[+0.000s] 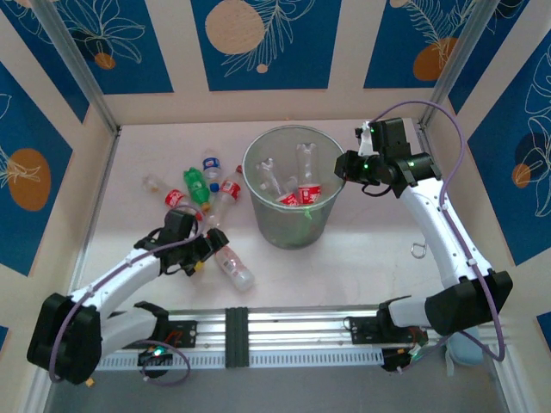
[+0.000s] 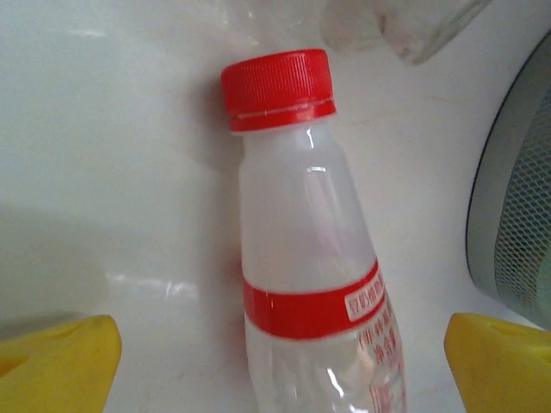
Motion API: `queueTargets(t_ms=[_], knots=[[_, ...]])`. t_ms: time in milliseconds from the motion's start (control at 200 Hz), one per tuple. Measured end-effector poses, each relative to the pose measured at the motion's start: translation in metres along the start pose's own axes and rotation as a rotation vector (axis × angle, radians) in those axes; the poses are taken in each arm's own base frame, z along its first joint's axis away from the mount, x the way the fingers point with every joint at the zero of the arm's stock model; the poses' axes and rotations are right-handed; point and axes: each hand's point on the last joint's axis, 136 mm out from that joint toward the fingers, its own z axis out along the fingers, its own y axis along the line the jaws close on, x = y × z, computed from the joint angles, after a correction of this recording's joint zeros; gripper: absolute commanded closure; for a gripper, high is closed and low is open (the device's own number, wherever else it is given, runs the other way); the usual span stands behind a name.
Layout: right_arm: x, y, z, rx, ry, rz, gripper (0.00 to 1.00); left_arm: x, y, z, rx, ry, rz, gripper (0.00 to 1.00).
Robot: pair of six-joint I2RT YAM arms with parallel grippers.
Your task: Put the plastic bottles in the bin
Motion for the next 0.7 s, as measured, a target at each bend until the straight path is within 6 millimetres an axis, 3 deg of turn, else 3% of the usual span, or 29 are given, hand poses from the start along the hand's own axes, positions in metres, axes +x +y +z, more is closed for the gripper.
queueTargets(t_ms=[265,495,700], knots=[[-0.001,0.000,0.001,-0.003,-0.004,0.001,0.76,-0.012,-0.011,0.017,0.054,-0.035,-0.076,0.16],[-0.001,-0.001,0.002,-0.004,-0.006,0.000,0.75,-0.013,-0.007,0.026,0.038,-0.052,-0.131,0.24],[-0.001,-0.001,0.002,-0.004,-0.005,-0.003,0.76,-0.013,0.002,0.028,0.014,-0.070,-0.168,0.42]])
